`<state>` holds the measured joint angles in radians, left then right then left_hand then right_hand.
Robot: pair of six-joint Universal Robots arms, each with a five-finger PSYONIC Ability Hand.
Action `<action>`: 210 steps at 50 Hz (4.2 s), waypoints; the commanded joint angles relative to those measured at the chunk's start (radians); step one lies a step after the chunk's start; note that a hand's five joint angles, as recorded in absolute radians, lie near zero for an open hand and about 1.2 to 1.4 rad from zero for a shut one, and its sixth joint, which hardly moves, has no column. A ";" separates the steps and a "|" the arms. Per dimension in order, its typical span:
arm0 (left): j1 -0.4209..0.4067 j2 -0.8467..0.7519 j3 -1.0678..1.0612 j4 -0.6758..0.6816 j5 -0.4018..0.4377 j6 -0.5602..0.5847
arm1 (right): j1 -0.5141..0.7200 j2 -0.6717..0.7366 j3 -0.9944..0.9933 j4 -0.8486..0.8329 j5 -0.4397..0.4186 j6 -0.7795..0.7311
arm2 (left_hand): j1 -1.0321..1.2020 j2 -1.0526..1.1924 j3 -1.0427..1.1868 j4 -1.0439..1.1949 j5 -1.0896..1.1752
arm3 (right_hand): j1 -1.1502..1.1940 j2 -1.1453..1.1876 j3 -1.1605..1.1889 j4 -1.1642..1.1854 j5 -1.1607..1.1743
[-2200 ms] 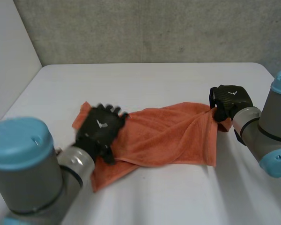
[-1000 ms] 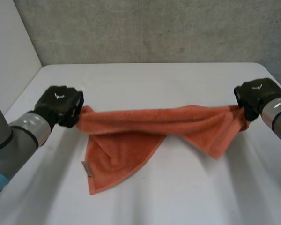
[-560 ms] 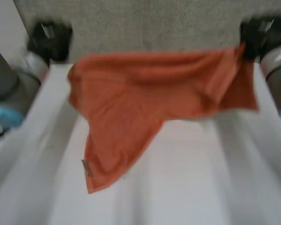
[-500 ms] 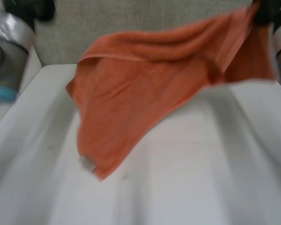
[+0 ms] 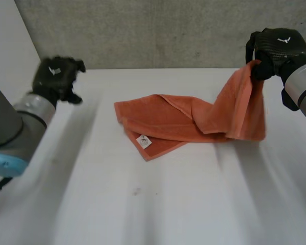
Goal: Fold the laundry
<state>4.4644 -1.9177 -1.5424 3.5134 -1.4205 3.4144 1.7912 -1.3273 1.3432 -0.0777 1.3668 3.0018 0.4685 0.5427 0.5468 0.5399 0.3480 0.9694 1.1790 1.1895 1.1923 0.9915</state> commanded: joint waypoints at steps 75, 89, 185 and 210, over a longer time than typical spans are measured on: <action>-0.050 -0.038 -0.079 -0.049 0.135 -0.248 | 0.053 -0.103 -0.055 0.223 0.072 -0.036 | 0.928 0.854 0.849 0.856 0.874 | 0.427 0.217 0.207 0.204 0.230; -0.060 -0.184 0.037 -0.111 0.060 -0.078 | 0.060 0.206 -0.054 0.375 0.115 -0.297 | 0.928 0.854 0.849 0.856 0.874 | 0.427 0.217 0.207 0.204 0.230; 0.148 -0.053 -0.173 -0.070 0.129 0.034 | -0.067 -0.243 0.480 0.162 -0.149 -0.320 | -0.011 -0.086 -0.090 -0.083 -0.065 | -0.676 -0.886 -0.896 -0.899 -0.873; 0.168 -0.235 -0.070 -0.142 0.152 0.301 | -0.027 -0.101 0.619 -0.001 -0.071 -0.317 | 0.021 -0.053 -0.057 -0.050 -0.033 | -0.679 -0.889 -0.899 -0.902 -0.876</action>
<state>4.6335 -2.1413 -1.6270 3.3674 -1.2742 3.7234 1.7646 -1.4381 1.9637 -0.0714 1.2896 2.6847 0.3769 0.3803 0.3799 0.3822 0.2101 0.2091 0.2244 0.2371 0.2332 0.0686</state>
